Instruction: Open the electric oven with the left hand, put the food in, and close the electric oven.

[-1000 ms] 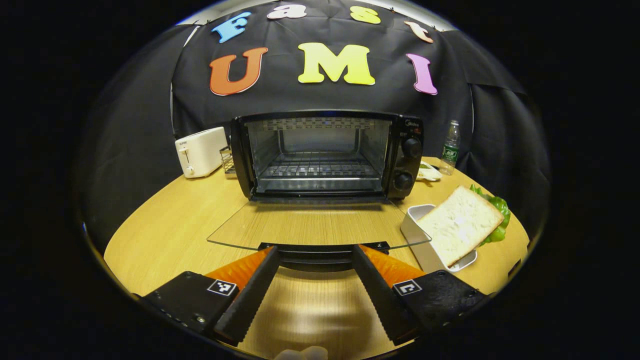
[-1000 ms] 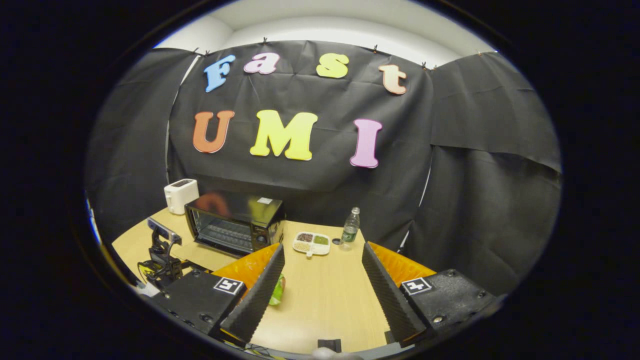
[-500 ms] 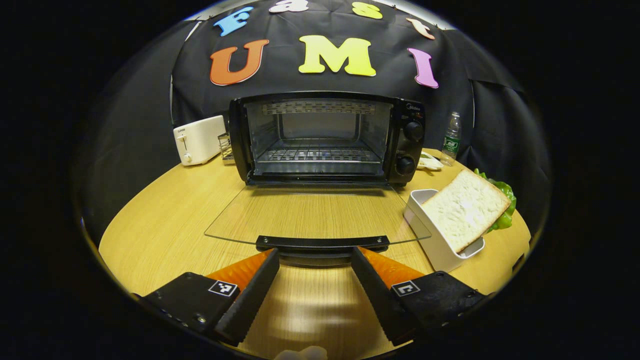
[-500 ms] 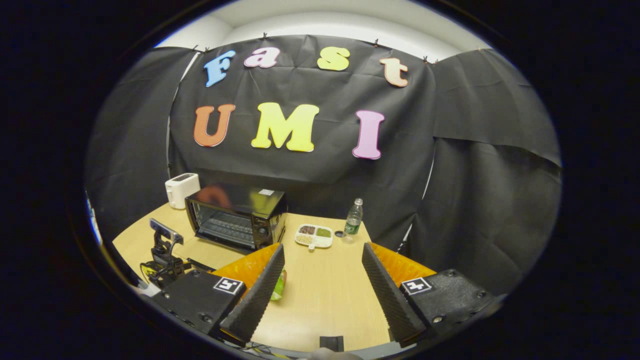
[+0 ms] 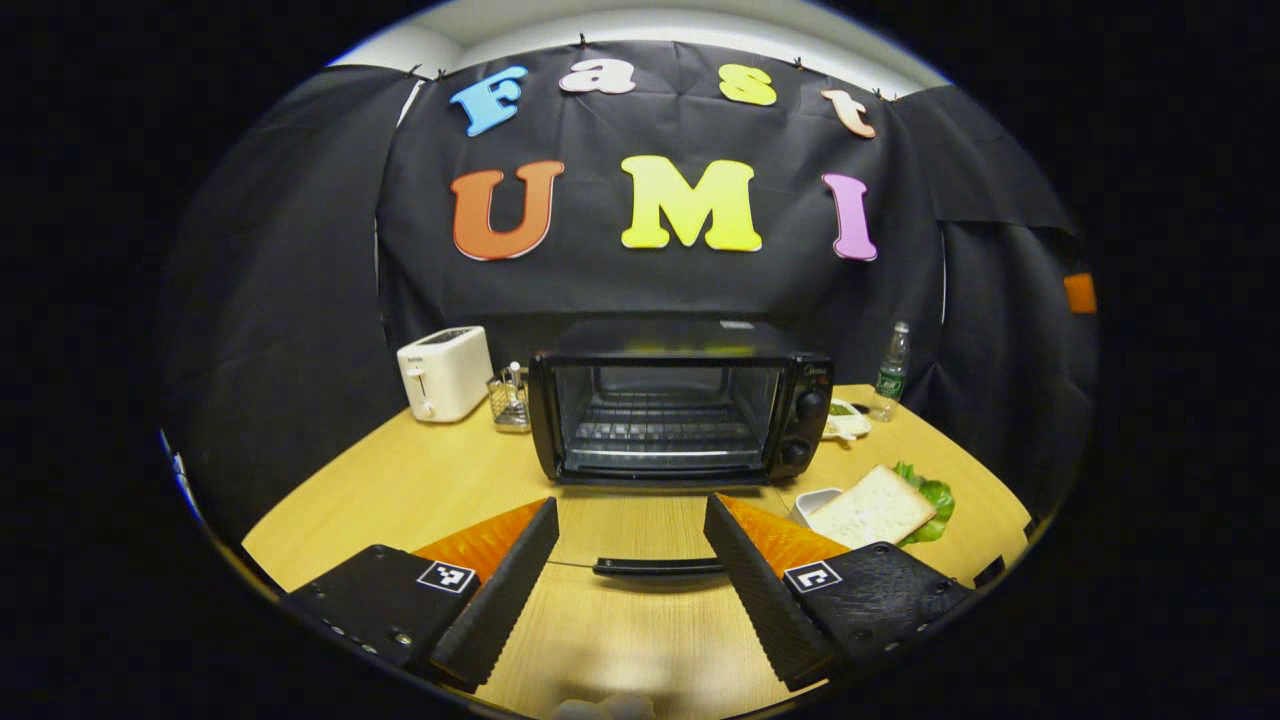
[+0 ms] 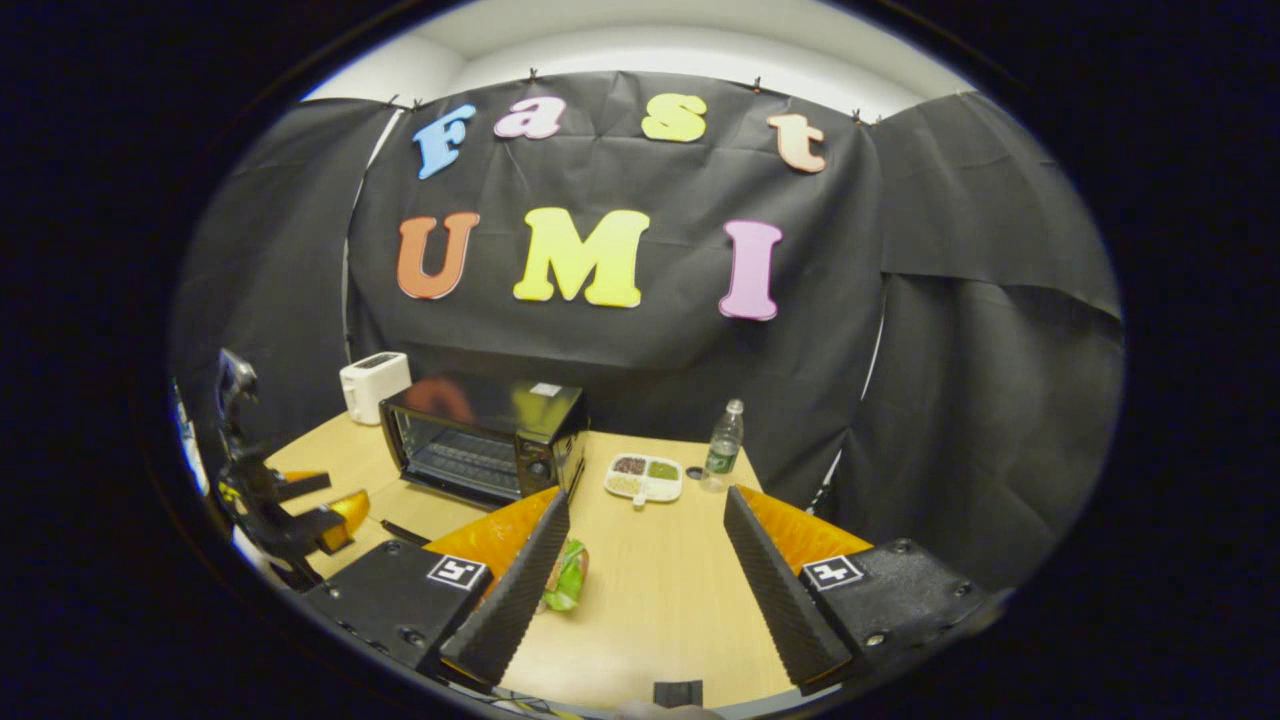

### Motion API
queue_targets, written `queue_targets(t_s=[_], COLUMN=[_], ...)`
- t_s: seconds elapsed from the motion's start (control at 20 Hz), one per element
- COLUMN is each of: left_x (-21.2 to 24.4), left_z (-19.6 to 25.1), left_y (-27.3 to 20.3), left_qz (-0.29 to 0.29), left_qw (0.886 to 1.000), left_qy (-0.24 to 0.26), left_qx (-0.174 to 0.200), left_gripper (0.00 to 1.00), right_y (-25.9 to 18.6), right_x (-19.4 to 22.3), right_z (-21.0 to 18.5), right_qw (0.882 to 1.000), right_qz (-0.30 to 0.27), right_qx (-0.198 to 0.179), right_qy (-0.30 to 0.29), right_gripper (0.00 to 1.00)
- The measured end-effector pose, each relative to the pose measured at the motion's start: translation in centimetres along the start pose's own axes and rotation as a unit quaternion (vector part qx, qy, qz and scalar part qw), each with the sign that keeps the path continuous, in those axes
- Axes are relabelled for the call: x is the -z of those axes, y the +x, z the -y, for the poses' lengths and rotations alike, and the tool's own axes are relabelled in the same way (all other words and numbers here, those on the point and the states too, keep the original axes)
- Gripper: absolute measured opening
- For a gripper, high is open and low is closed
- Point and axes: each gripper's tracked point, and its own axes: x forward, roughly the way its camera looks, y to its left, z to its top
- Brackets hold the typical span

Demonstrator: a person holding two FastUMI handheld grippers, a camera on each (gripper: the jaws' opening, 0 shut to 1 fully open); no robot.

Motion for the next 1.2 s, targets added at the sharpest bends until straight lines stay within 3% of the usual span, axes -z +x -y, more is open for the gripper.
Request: queue_targets(t_s=[0.35,0.55,0.75,0.8,0.9,0.95,1.0,1.1,1.15,1.2], left_x=[-10.1,-13.3,-14.5,-14.6,-14.6,-14.5,-14.4,-14.1,-13.9,-13.8], left_z=[-1.5,-1.5,-1.5,-1.5,-1.5,-1.5,-1.5,-1.4,-1.4,-1.3], left_y=[-7.9,-11.1,-12.7,-12.9,-13.1,-13.1,-13.1,-13.0,-12.8,-12.7], left_qz=[0.099,0.128,0.140,0.140,0.138,0.136,0.134,0.130,0.128,0.126], left_qw=[0.995,0.992,0.990,0.990,0.990,0.991,0.991,0.991,0.992,0.992], left_qy=[0.008,-0.006,-0.016,-0.014,-0.013,-0.011,-0.009,-0.007,-0.007,-0.008], left_qx=[-0.004,-0.002,-0.002,-0.003,-0.001,-0.003,-0.004,-0.005,-0.005,-0.007], left_gripper=[0.96,0.96,0.96,1.00,0.96,0.96,0.96,0.96,0.96,0.96], right_y=[4.7,7.8,11.3,12.2,13.4,13.9,14.4,15.2,15.6,15.9], right_x=[8.2,12.7,15.6,16.0,16.7,16.9,17.1,17.3,17.5,17.7], right_z=[-4.1,-5.7,-7.3,-7.3,-7.0,-7.4,-8.1,-8.9,-9.0,-9.1], right_qw=[0.994,0.984,0.966,0.963,0.960,0.956,0.950,0.940,0.938,0.935], right_qz=[-0.084,-0.143,-0.200,-0.210,-0.223,-0.231,-0.242,-0.259,-0.264,-0.270], right_qx=[-0.053,-0.076,-0.102,-0.103,-0.102,-0.115,-0.131,-0.148,-0.151,-0.154], right_qy=[0.044,0.071,0.127,0.133,0.137,0.141,0.147,0.162,0.166,0.170], right_gripper=[0.97,0.97,0.99,0.98,0.93,0.97,0.91,0.88,0.88,0.95])
